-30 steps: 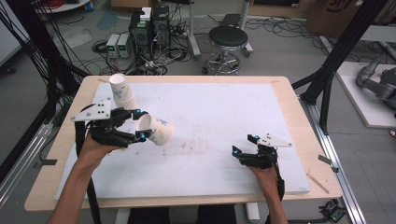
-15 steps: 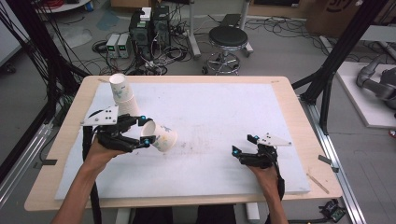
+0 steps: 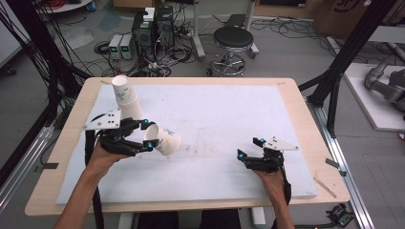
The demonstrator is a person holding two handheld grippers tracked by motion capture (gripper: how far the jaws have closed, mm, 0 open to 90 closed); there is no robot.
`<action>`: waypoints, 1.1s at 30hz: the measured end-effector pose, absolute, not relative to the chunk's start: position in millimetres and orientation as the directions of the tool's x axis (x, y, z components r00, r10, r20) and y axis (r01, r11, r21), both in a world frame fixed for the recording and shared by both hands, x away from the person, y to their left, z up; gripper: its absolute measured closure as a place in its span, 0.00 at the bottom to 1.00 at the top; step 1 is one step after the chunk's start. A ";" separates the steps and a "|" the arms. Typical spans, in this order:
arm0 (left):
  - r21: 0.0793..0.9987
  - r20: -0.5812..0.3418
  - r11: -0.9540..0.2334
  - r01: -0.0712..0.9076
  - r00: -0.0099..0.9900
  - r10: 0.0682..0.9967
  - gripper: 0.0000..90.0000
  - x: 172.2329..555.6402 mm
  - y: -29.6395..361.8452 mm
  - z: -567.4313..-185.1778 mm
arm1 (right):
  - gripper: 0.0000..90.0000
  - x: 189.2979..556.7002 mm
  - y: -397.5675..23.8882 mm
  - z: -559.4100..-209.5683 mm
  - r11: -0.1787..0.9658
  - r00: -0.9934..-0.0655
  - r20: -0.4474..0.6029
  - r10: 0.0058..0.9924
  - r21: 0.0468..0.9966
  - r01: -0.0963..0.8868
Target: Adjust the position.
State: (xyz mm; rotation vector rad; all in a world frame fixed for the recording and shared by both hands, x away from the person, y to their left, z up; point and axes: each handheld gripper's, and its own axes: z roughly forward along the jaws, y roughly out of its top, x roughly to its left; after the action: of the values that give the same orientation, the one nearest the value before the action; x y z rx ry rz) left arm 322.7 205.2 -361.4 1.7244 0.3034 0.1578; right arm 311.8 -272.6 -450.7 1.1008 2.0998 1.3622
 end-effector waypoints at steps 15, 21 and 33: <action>0.982 -0.066 -0.151 0.112 0.958 0.278 0.41 323.4 204.1 -361.8 | 0.17 312.6 -274.3 -450.3 0.198 -0.619 0.105 0.779 0.894 0.401; 0.984 -0.076 -0.138 0.113 0.966 0.248 0.41 324.9 203.7 -362.7 | 0.17 315.0 -274.9 -443.7 0.227 -0.652 0.085 0.754 0.896 0.381; 0.988 -0.087 -0.111 0.109 0.978 0.189 0.41 328.6 190.1 -364.3 | 0.17 315.2 -257.1 -398.3 0.283 -0.832 0.081 0.550 0.919 0.276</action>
State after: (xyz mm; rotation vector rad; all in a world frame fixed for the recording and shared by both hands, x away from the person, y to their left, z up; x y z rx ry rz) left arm 328.6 190.1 -364.3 1.6854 0.2265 0.0683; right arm 315.2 -257.1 -398.3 0.7599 2.3015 1.5690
